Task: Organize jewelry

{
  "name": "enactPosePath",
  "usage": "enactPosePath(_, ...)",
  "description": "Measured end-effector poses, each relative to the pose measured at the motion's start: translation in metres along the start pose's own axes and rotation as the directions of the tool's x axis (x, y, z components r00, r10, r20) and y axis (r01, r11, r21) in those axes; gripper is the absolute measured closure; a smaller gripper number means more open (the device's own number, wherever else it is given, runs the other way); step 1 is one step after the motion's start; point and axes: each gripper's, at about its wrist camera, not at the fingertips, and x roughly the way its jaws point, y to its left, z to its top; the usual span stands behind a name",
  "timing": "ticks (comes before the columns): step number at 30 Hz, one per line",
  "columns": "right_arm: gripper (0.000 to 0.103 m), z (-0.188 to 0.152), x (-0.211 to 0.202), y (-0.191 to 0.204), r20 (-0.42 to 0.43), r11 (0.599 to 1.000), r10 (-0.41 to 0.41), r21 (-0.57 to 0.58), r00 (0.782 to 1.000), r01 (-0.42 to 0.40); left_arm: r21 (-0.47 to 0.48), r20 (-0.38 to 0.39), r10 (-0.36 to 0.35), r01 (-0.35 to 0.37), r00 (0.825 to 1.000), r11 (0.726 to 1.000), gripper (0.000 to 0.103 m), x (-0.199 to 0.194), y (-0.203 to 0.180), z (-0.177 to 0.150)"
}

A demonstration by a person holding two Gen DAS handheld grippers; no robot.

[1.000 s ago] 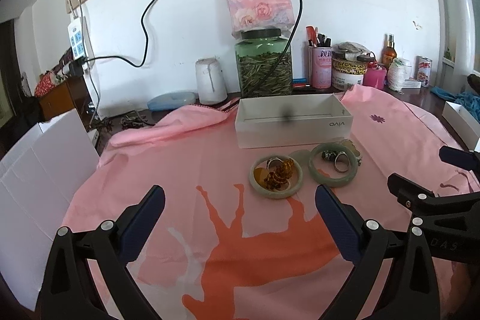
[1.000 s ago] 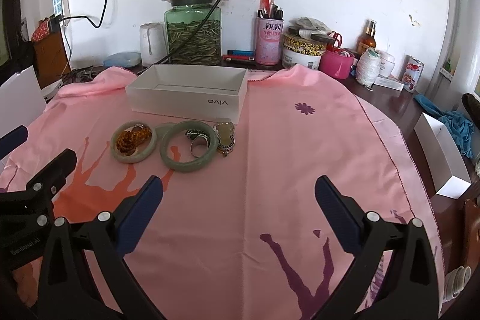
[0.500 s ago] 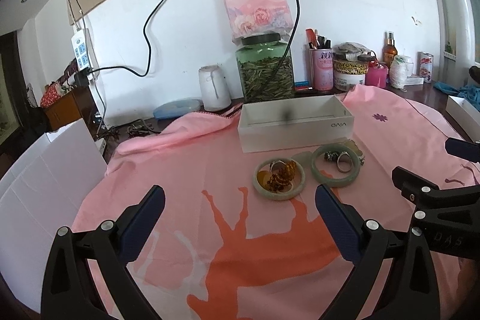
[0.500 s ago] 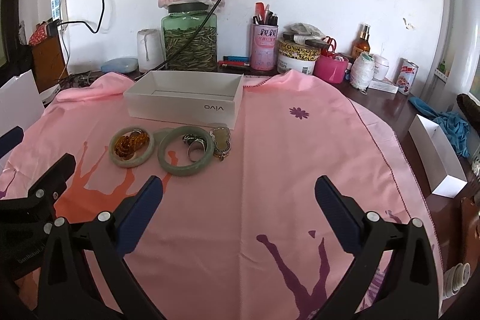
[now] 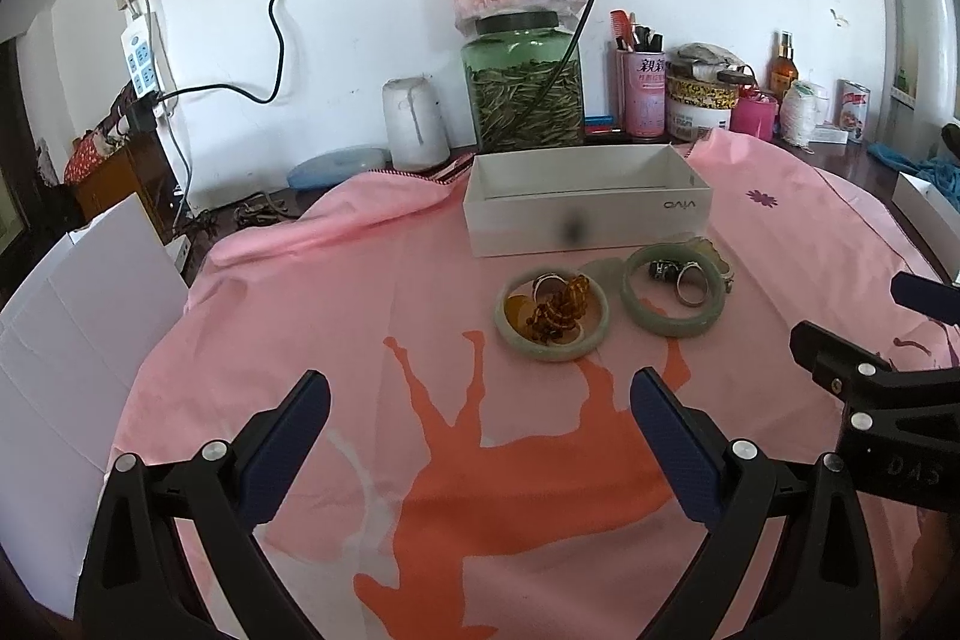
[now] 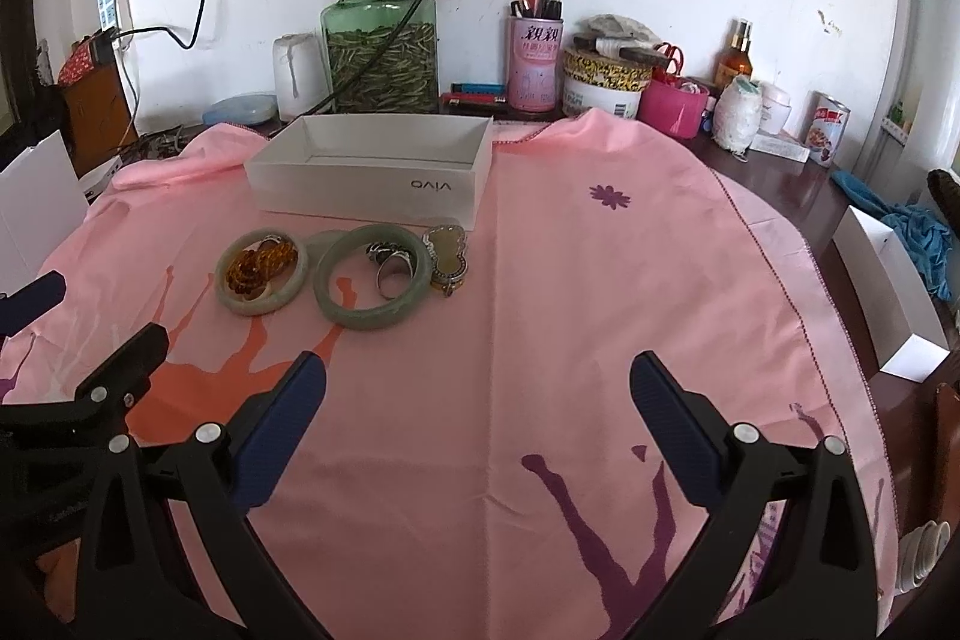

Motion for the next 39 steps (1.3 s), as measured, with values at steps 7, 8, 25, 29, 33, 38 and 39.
enactPosePath(7,0.006,0.0,-0.001,0.002,0.001,1.0,0.006,-0.001,1.0,-0.006,-0.009,0.003,0.004,-0.004,1.0,1.0,0.005,0.0,0.001,0.001)
enactPosePath(8,0.006,0.0,-0.001,0.002,-0.001,1.0,0.006,0.001,1.0,-0.006,-0.008,0.003,0.003,-0.003,1.0,1.0,0.005,-0.001,0.001,0.001)
enactPosePath(25,0.006,-0.001,0.002,0.0,-0.014,1.0,0.022,0.01,1.0,-0.022,-0.045,0.005,0.015,-0.014,1.0,0.999,0.005,-0.001,0.008,0.003)
enactPosePath(29,0.006,0.004,0.008,-0.001,-0.051,0.999,0.045,0.01,0.998,-0.045,-0.091,-0.033,-0.008,0.004,0.999,0.996,0.005,0.008,0.022,0.013)
enactPosePath(33,0.006,0.024,-0.003,-0.006,-0.049,0.998,0.064,-0.003,0.997,-0.065,-0.073,-0.074,-0.028,0.022,0.997,0.997,0.005,0.016,0.037,0.04)
enactPosePath(38,0.006,0.064,-0.023,-0.009,0.041,0.998,0.062,0.013,0.997,-0.062,-0.119,-0.018,-0.034,0.032,0.999,0.992,0.005,0.014,0.045,0.068)
enactPosePath(39,0.006,0.073,-0.022,-0.007,0.054,0.998,0.065,0.014,0.996,-0.065,-0.135,-0.015,-0.061,0.059,0.998,0.989,0.005,0.017,0.044,0.072)
